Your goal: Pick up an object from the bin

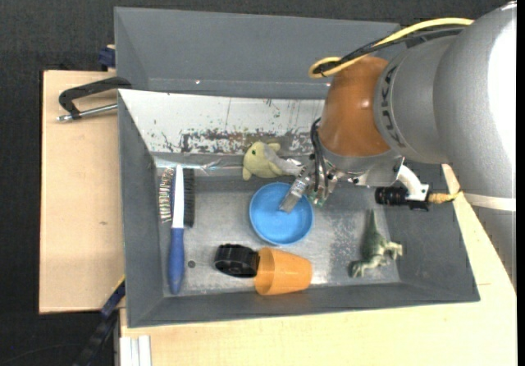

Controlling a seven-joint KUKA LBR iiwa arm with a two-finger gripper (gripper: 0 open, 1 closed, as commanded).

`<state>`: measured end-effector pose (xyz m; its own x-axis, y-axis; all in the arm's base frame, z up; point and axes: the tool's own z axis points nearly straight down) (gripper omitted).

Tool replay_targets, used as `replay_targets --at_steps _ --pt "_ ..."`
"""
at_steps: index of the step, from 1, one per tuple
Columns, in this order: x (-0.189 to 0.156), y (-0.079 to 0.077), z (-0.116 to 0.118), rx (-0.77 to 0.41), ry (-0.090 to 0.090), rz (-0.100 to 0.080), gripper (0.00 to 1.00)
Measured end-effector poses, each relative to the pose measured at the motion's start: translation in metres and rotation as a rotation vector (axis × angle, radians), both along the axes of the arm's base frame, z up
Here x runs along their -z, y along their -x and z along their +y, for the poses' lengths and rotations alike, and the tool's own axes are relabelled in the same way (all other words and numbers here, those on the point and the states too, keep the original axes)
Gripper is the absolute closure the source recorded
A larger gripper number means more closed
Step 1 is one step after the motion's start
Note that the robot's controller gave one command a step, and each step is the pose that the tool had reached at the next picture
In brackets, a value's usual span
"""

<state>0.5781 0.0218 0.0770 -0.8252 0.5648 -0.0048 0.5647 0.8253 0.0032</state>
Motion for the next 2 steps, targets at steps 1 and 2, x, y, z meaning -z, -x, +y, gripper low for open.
replay_targets --at_steps 1,2 --pt "0.006 -0.002 0.006 0.023 -0.001 0.002 1.00" --pt "-0.189 -0.011 -0.034 0.040 0.000 -0.009 1.00"
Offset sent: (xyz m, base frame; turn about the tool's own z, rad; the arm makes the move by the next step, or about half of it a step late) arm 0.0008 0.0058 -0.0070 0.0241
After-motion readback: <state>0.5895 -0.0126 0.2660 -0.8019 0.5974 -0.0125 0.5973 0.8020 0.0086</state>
